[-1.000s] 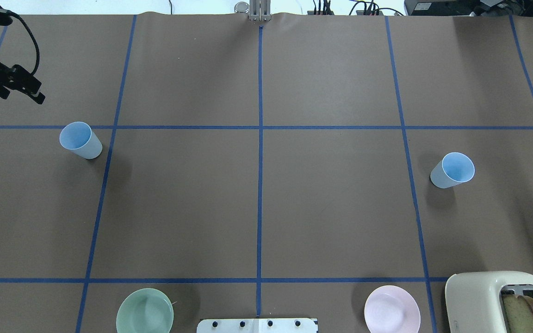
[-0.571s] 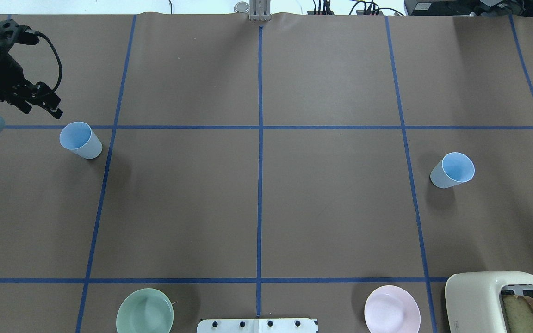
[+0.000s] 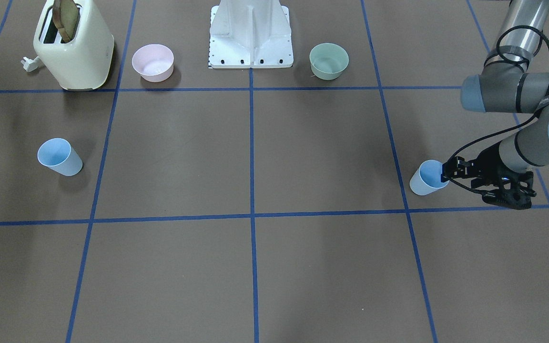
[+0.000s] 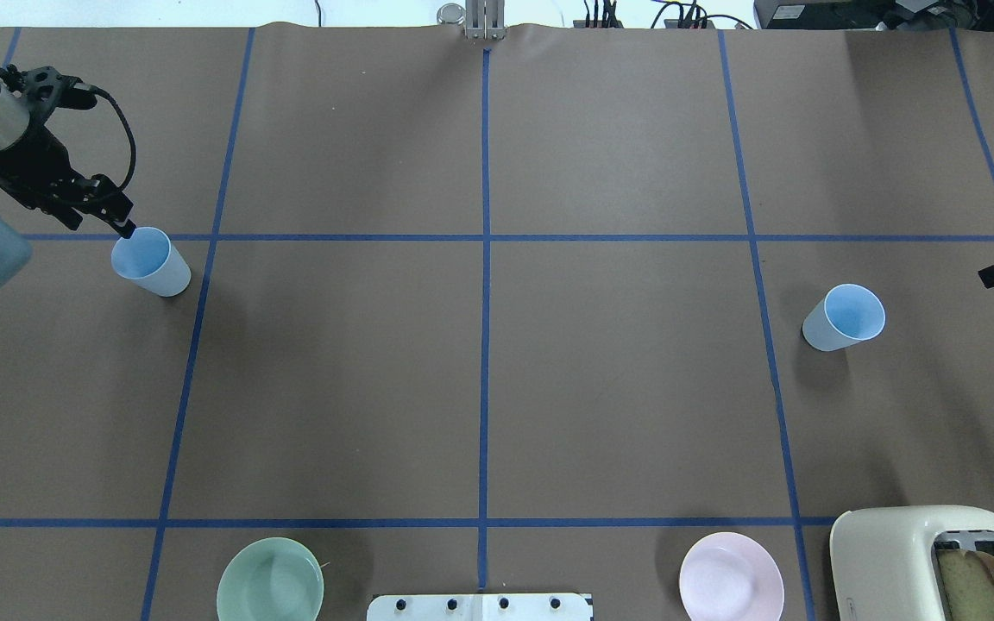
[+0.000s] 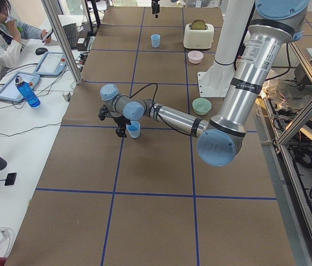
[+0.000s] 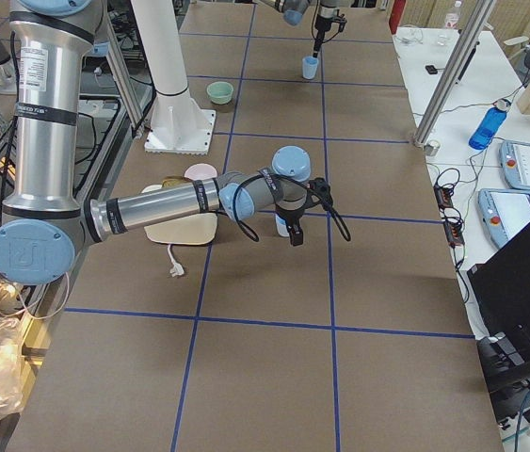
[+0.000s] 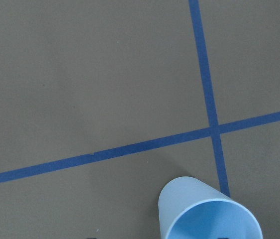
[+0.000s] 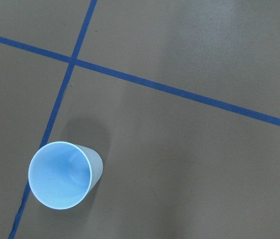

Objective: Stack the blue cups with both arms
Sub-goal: 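Move the left gripper down over the light-blue cup near it, then grasp the cup rim with the left gripper and carry it toward the table center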

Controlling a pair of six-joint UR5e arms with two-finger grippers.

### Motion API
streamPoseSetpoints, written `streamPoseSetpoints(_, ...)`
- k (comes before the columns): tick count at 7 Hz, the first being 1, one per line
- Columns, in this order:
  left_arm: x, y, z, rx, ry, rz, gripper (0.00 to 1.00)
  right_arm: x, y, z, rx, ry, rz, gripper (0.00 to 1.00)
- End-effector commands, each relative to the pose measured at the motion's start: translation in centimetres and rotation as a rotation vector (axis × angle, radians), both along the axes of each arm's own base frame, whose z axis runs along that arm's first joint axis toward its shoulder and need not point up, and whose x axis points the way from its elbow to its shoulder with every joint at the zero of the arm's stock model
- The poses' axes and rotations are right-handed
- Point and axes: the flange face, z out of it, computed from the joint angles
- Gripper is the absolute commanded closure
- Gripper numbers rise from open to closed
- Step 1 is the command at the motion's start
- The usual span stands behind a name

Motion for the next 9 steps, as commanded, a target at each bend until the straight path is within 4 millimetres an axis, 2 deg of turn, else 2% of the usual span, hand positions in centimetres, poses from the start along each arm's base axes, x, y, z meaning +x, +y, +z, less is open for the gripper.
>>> streamPoseSetpoints(1,0.9,0.3,0.3,0.000,0.005,0.014,0.27,-0.5,0.3,-0.4,0.007,-0.004,-0.014,0.01)
streamPoseSetpoints(2,0.9,0.3,0.3,-0.001,0.007,0.015,0.37,-0.6,0.4,-0.4,0.007,-0.004,-0.015,0.01)
streamPoseSetpoints(4,1.6,0.8,0.1,0.004,0.009,0.030,0.65,-1.3,0.5,-0.3,0.005,-0.004,-0.032,0.01)
streamPoseSetpoints(6,2.2,1.2,-0.2,0.009,0.013,0.041,0.82,-1.5,0.6,-0.3,0.005,-0.005,-0.038,0.01)
streamPoseSetpoints(7,2.2,1.2,-0.3,0.012,0.015,0.041,1.00,-1.5,0.6,-0.3,0.005,-0.005,-0.038,0.01)
streamPoseSetpoints(8,2.1,1.3,-0.8,0.020,0.020,0.039,1.00,-1.7,0.6,-0.3,0.005,-0.005,-0.042,0.01)
streamPoseSetpoints(9,2.0,1.5,-2.7,0.029,0.033,0.037,1.00,-2.0,0.7,-0.4,0.007,-0.008,-0.049,0.01)
